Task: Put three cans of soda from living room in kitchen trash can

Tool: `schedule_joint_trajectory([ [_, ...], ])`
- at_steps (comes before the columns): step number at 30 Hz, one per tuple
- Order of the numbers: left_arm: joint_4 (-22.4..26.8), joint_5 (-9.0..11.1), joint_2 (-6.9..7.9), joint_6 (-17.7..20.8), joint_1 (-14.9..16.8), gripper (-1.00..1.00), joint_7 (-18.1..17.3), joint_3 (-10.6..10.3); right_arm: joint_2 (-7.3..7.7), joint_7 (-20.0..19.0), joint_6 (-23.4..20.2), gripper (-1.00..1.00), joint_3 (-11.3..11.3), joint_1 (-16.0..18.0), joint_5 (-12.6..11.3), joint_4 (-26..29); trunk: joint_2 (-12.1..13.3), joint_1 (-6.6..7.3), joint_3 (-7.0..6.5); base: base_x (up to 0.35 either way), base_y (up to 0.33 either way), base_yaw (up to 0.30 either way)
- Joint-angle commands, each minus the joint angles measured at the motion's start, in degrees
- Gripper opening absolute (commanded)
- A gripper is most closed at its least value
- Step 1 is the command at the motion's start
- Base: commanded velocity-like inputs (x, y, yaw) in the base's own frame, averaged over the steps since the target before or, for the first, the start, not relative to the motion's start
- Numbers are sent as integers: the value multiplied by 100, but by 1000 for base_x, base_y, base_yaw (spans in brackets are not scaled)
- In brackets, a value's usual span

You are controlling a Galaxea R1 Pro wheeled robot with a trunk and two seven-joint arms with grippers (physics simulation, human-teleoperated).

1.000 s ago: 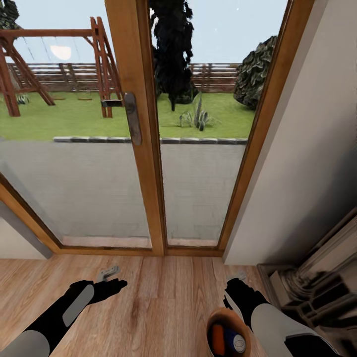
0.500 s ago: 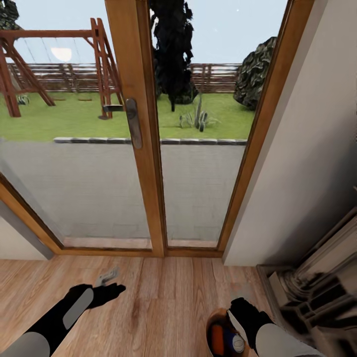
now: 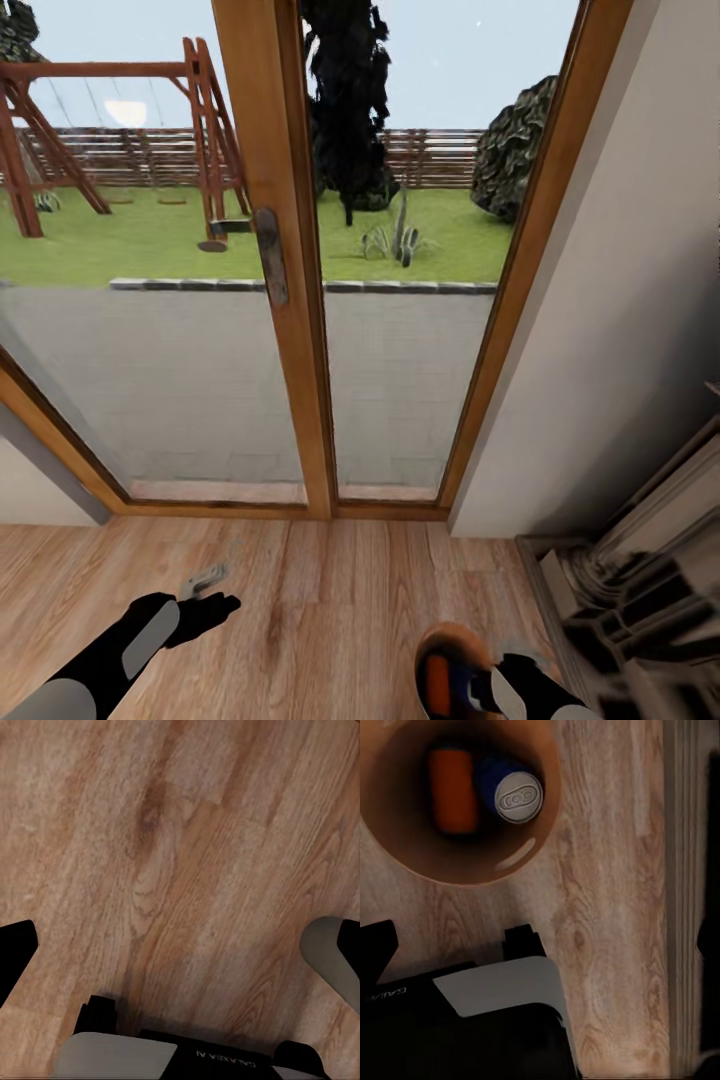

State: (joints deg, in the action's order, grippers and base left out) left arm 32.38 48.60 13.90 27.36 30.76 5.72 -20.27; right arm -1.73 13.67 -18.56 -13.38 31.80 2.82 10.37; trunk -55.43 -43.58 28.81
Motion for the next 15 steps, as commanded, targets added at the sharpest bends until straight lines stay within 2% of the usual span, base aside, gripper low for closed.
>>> schedule_joint_trajectory([
  [1, -30, -3, 0, -4, 0, 100, 0, -2, 5, 1, 4, 100, -57, -5, -11, -5, 42, 23, -19, 0, 0, 0],
  [9, -220, -2, 5, -134, 0, 100, -20, -205, 22, 3, 24, 100, -248, -76, -46, -76, 363, 198, -162, 0, 0, 0],
  [12, -432, -11, 3, -429, 0, 100, -36, -336, 29, 3, 133, 100, -271, -116, -50, -101, 483, 264, -216, 0, 0, 0],
  [15, -783, -9, -36, -754, -1, 100, -143, -561, 52, 4, 327, 100, -281, -227, -52, -114, 603, 330, -270, 0, 0, 0],
])
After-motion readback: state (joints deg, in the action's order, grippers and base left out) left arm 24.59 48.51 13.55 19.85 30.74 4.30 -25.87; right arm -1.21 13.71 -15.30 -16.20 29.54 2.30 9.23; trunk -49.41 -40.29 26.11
